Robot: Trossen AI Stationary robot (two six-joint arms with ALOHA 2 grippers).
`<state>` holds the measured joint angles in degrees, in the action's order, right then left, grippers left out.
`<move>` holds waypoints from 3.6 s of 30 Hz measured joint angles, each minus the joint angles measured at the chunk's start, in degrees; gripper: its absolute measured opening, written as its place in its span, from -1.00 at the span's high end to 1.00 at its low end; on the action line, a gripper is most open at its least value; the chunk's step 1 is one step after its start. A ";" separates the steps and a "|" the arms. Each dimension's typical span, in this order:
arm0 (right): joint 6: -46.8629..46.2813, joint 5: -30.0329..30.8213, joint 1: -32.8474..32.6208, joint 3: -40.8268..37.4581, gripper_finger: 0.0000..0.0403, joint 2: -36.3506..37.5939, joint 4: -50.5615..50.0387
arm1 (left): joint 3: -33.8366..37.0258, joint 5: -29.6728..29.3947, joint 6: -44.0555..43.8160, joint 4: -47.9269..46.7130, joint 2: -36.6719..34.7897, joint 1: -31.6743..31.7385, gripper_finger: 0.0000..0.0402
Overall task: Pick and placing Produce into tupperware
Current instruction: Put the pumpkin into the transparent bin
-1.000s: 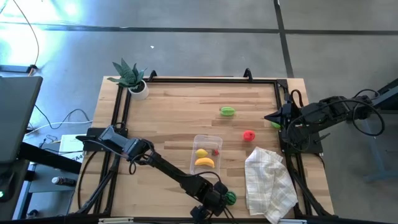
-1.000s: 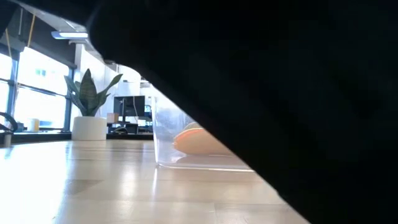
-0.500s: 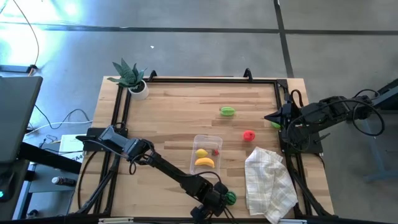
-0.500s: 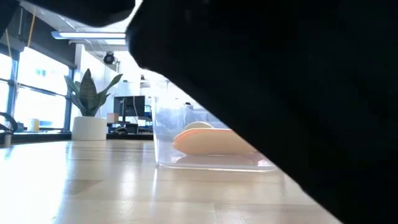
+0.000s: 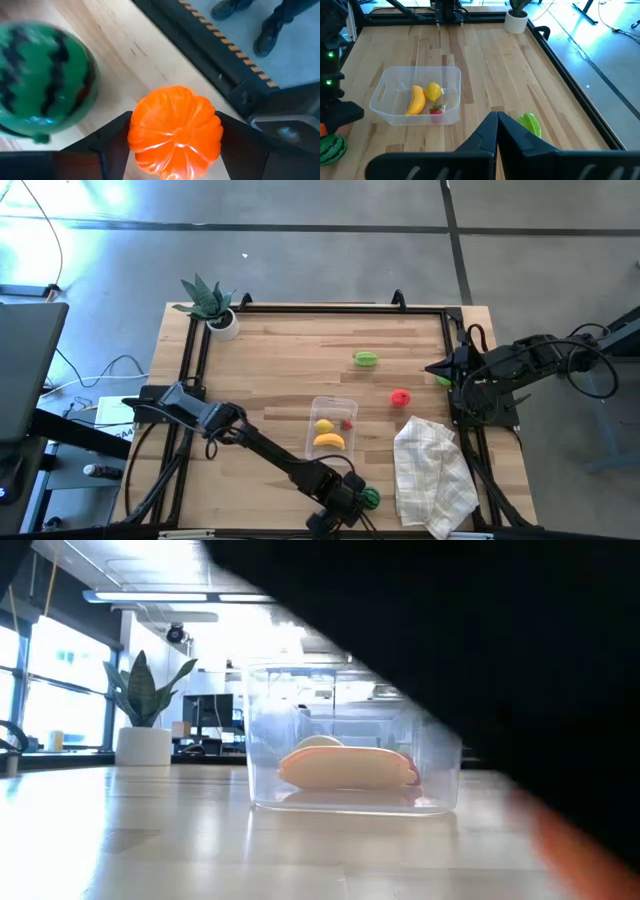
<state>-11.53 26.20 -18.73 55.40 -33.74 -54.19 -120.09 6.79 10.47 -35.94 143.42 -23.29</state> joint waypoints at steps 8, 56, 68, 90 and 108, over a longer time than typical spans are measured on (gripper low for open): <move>0.00 0.01 0.00 0.01 1.00 0.00 0.00 | -0.02 -0.49 -2.14 -0.64 -0.71 0.02 -0.25; 0.00 0.02 0.01 0.01 1.00 0.00 0.00 | -0.07 19.76 -6.27 -31.42 -18.34 10.65 0.43; 0.00 0.00 0.01 0.00 1.00 0.00 0.00 | -0.07 6.98 -10.72 -28.18 -18.39 1.87 0.37; 0.00 0.00 0.00 0.00 1.00 0.00 -0.01 | -0.12 -3.68 24.33 -25.11 -14.35 -2.01 -0.45; 0.00 0.02 -0.01 0.02 1.00 0.00 0.00 | -0.10 -5.17 30.21 -21.98 -8.04 0.94 -0.52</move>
<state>-11.53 26.22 -18.74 55.42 -33.74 -54.20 -120.19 1.62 40.68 -57.92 135.38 -22.35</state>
